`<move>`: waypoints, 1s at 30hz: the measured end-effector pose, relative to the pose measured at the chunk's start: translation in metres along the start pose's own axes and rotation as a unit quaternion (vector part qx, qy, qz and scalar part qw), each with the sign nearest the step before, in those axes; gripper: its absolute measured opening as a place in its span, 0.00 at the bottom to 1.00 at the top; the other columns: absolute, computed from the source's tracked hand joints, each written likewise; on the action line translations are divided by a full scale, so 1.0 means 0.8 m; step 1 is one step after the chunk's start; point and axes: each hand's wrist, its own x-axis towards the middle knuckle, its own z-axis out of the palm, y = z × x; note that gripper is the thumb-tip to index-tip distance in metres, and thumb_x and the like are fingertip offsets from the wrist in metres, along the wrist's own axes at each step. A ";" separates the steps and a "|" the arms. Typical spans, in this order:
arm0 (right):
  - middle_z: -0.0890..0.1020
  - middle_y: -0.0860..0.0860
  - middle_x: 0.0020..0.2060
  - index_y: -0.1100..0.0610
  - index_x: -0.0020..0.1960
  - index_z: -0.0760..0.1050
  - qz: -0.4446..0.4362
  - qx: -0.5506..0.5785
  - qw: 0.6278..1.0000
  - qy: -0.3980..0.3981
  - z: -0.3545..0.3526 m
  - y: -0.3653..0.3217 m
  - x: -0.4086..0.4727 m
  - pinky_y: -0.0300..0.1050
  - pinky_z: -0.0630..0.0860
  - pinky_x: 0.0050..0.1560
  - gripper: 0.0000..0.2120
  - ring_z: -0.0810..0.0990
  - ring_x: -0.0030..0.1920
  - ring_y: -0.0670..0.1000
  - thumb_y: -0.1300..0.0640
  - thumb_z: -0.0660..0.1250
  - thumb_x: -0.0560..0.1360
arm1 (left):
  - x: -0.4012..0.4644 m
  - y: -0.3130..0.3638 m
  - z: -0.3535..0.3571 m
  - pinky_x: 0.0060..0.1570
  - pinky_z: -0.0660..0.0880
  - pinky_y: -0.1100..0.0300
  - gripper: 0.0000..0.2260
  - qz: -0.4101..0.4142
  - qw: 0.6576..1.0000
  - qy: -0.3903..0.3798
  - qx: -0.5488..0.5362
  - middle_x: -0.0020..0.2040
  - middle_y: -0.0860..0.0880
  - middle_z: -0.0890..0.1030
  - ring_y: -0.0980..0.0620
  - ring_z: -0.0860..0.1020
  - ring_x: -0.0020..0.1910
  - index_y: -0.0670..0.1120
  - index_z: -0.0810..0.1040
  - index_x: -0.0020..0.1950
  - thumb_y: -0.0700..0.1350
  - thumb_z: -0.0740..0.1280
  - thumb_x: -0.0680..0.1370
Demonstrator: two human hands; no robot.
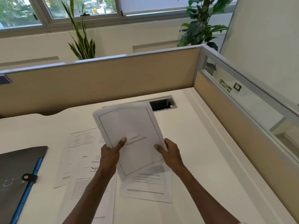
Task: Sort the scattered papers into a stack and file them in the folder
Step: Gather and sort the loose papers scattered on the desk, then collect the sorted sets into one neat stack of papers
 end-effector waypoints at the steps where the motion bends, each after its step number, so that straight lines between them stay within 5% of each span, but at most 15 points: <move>1: 0.80 0.53 0.36 0.61 0.43 0.75 -0.007 -0.013 1.000 0.010 -0.006 0.001 0.001 0.39 0.71 0.35 0.10 0.76 0.35 0.50 0.54 0.71 0.74 | 0.003 0.006 0.007 0.42 0.83 0.53 0.22 -0.015 1.000 -0.004 -0.016 0.51 0.48 0.87 0.48 0.86 0.48 0.45 0.79 0.62 0.49 0.79 0.70; 3: 0.80 0.53 0.37 0.61 0.44 0.75 -0.008 -0.035 0.999 0.034 -0.021 0.003 0.003 0.34 0.71 0.34 0.09 0.75 0.36 0.49 0.56 0.71 0.75 | 0.006 0.016 0.023 0.37 0.82 0.57 0.16 -0.049 0.998 -0.025 -0.027 0.49 0.48 0.87 0.50 0.86 0.44 0.46 0.81 0.56 0.47 0.79 0.71; 6: 0.79 0.53 0.35 0.64 0.42 0.75 0.028 -0.057 0.995 0.076 -0.060 0.015 0.011 0.33 0.68 0.31 0.08 0.74 0.35 0.50 0.60 0.72 0.73 | 0.007 0.018 0.044 0.42 0.81 0.56 0.13 -0.093 0.992 -0.088 -0.014 0.50 0.48 0.88 0.49 0.86 0.47 0.46 0.82 0.55 0.49 0.76 0.74; 10: 0.82 0.63 0.52 0.68 0.54 0.77 0.110 -0.095 0.979 0.145 -0.147 0.043 0.031 0.48 0.75 0.51 0.15 0.80 0.50 0.56 0.59 0.72 0.72 | 0.001 -0.009 0.024 0.49 0.80 0.57 0.14 -0.109 0.985 -0.131 0.036 0.55 0.51 0.85 0.51 0.84 0.54 0.51 0.80 0.58 0.56 0.72 0.76; 12: 0.81 0.62 0.56 0.67 0.58 0.76 0.152 -0.102 0.968 0.173 -0.191 0.057 0.043 0.53 0.75 0.57 0.18 0.80 0.54 0.59 0.59 0.73 0.72 | -0.002 -0.030 -0.001 0.49 0.80 0.56 0.11 -0.127 0.983 -0.113 0.072 0.56 0.50 0.85 0.50 0.84 0.54 0.51 0.81 0.56 0.54 0.72 0.77; 15: 0.83 0.62 0.50 0.64 0.53 0.78 0.180 -0.128 0.955 0.195 -0.235 0.073 0.061 0.52 0.77 0.51 0.11 0.81 0.47 0.59 0.61 0.72 0.72 | -0.009 -0.059 -0.036 0.49 0.79 0.55 0.06 -0.156 0.979 -0.060 0.120 0.56 0.48 0.85 0.48 0.85 0.51 0.49 0.82 0.51 0.49 0.73 0.77; 23: 0.78 0.63 0.60 0.66 0.62 0.73 0.260 -0.276 0.909 0.172 -0.251 0.099 0.085 0.53 0.73 0.57 0.22 0.76 0.60 0.63 0.56 0.71 0.73 | -0.045 -0.086 -0.056 0.56 0.79 0.48 0.18 -0.137 0.959 -0.023 0.248 0.53 0.44 0.83 0.44 0.81 0.54 0.41 0.78 0.62 0.45 0.75 0.75; 27: 0.73 0.67 0.60 0.66 0.61 0.71 0.178 -0.417 0.855 0.254 -0.207 0.073 0.063 0.60 0.70 0.60 0.21 0.70 0.62 0.67 0.57 0.69 0.73 | -0.054 -0.089 -0.050 0.57 0.77 0.50 0.17 -0.096 0.947 -0.014 0.305 0.57 0.47 0.82 0.46 0.80 0.56 0.43 0.79 0.61 0.45 0.76 0.74; 30: 0.79 0.64 0.54 0.63 0.57 0.76 0.104 -0.356 0.895 0.248 -0.134 0.045 0.033 0.54 0.73 0.54 0.15 0.76 0.57 0.64 0.57 0.67 0.74 | -0.057 -0.094 -0.050 0.55 0.74 0.56 0.20 -0.019 0.922 -0.037 0.385 0.62 0.47 0.81 0.48 0.80 0.56 0.43 0.77 0.64 0.45 0.76 0.74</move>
